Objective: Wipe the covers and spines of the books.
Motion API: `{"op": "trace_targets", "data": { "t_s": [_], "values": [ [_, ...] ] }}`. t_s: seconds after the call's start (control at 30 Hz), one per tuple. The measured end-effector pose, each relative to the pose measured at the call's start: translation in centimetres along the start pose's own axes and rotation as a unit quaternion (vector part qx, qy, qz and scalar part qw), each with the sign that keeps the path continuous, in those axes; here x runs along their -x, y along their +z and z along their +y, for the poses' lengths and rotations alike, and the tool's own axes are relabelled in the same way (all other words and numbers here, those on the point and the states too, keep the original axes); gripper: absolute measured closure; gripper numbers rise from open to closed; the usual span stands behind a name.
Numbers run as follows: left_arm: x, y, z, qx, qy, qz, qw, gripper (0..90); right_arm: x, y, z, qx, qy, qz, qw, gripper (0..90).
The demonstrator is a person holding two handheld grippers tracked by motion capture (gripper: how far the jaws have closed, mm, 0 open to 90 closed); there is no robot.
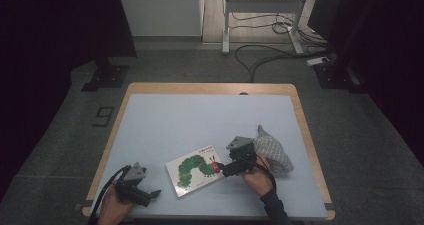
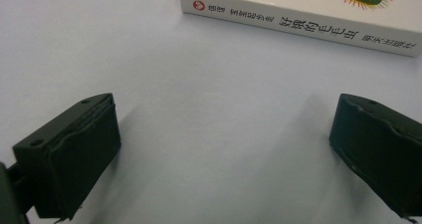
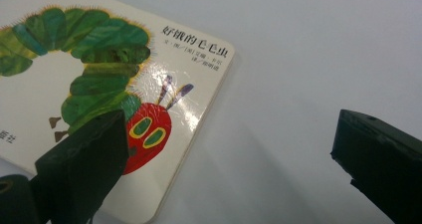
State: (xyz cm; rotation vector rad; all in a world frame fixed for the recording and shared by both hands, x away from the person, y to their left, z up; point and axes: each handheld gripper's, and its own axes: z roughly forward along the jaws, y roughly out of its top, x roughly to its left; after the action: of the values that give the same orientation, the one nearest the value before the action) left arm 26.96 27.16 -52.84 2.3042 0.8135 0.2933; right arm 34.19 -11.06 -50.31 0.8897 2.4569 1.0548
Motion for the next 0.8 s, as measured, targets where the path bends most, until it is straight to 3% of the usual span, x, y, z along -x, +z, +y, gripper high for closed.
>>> {"op": "trace_targets", "data": {
  "t_s": [0.17,0.33,0.67,0.8],
  "values": [
    [0.1,0.0,0.1,-0.001,0.003,0.001,1.0,0.0,-0.3,1.1,-0.3,-0.011,0.004,0.011,0.9999,1.2],
    [0.6,0.5,0.8,0.001,0.026,-0.004,0.9996,0.0,-1.0,2.1,-0.4,-0.019,0.002,0.026,0.9995,0.6],
    [1.5,2.1,2.5,-0.004,0.047,-0.04,0.9981,0.0,-1.2,2.5,-0.4,-0.014,0.017,0.045,0.9987,0.7],
    [2.0,2.7,3.2,-0.005,0.06,-0.052,0.9968,0.0,-1.7,2.8,-0.2,-0.016,0.016,0.063,0.9978,1.1]
  ]
}}
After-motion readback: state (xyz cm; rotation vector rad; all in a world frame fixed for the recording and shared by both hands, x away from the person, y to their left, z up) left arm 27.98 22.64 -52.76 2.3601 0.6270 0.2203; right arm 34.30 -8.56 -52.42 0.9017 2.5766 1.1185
